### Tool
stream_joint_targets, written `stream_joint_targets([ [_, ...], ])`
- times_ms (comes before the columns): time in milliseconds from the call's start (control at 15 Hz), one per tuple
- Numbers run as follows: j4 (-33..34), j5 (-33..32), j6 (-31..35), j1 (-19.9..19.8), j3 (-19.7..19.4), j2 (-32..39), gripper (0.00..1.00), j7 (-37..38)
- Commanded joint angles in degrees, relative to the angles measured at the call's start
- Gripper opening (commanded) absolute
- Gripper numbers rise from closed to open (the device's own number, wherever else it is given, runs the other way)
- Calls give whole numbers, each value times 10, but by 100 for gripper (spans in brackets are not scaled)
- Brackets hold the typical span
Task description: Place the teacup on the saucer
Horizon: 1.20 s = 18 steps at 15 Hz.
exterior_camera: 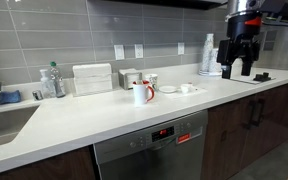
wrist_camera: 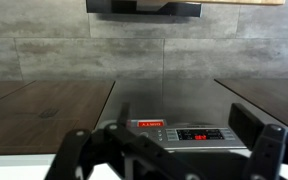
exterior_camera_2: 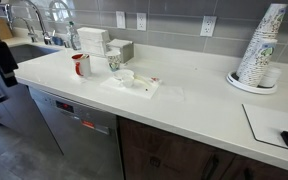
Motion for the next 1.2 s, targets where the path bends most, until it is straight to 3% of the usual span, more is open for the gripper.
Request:
stream_joint_targets([
  [0,1,0,-1,0,0,0,100,0],
  [133,1,0,-1,0,0,0,100,0],
  [400,50,9,55,-24,3,85,100,63],
  [800,85,-13,206,-81,44,202,100,231],
  [1133,112,-85,330,-140,96,306,100,395],
])
